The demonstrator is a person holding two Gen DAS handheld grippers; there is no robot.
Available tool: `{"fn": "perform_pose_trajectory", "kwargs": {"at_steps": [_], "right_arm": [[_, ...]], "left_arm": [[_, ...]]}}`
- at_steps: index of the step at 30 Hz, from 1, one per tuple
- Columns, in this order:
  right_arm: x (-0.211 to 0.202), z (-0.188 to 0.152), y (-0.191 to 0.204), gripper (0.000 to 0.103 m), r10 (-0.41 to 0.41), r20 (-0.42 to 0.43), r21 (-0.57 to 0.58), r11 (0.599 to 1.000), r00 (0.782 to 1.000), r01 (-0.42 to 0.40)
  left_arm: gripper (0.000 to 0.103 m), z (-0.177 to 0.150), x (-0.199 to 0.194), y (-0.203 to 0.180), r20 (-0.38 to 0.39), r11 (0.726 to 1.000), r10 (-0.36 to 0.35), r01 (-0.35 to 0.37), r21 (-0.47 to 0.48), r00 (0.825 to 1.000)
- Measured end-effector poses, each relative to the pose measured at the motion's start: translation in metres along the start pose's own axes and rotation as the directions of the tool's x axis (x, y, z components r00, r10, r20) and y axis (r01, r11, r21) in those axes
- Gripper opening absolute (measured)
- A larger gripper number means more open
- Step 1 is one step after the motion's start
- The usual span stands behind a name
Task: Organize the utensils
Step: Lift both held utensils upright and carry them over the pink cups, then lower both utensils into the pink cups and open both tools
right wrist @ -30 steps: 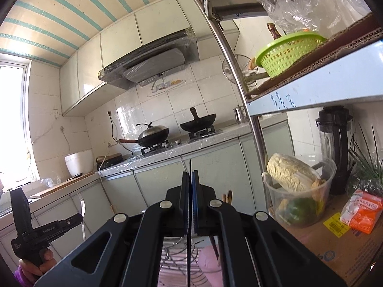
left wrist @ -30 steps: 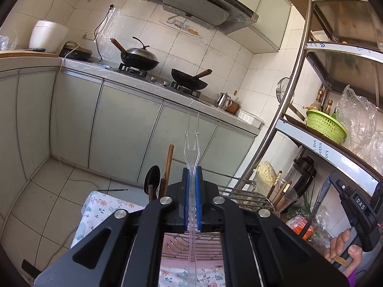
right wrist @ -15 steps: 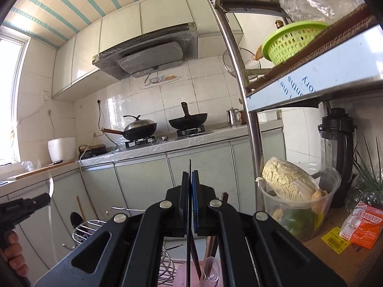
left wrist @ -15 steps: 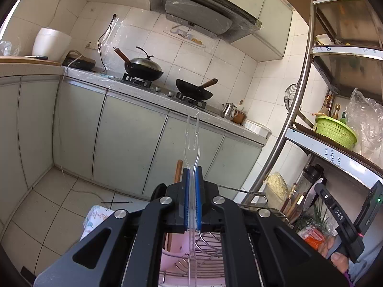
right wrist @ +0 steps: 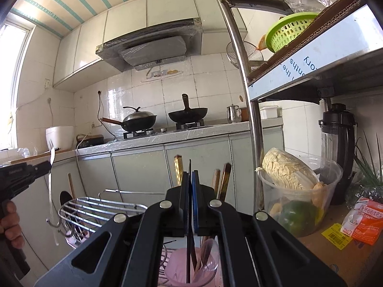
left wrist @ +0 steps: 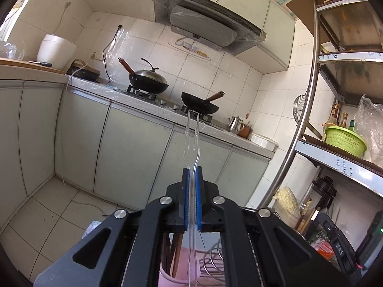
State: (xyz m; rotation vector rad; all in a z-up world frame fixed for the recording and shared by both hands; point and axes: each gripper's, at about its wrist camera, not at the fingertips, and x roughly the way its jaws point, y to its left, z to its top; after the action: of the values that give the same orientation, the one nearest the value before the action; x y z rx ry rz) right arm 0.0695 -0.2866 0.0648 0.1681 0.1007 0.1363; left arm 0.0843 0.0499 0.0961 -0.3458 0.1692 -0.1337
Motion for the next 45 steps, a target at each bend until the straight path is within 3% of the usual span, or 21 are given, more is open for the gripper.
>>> {"fn": "perform_pose_trajectory", "kwargs": {"at_steps": [11,25,34,45], "right_arm": [[0.000,-0.023,0.007,0.002,0.000,-0.030,-0.035,0.999,1.000,-0.001],[-0.007,-0.039,0.004,0.003,-0.001,-0.083,0.003,1.000,0.997,0.002],[-0.007,-0.053,0.003,0.003,-0.009,-0.129,0.027,1.000,0.992,0.012],[-0.006,-0.062,0.005,0.006,0.008,-0.195,0.034,0.999,0.981,-0.001]], "left_arm": [[0.004,-0.027,0.014,-0.010,0.158,0.989,0.089,-0.106,0.103,0.983],[0.004,-0.065,-0.002,0.001,0.045,0.990,0.093,-0.097,0.103,0.995],[0.004,-0.089,-0.001,0.009,-0.039,0.990,0.115,-0.111,0.092,0.993],[0.004,-0.096,-0.006,0.009,-0.081,0.988,0.123,-0.115,0.099,0.989]]}}
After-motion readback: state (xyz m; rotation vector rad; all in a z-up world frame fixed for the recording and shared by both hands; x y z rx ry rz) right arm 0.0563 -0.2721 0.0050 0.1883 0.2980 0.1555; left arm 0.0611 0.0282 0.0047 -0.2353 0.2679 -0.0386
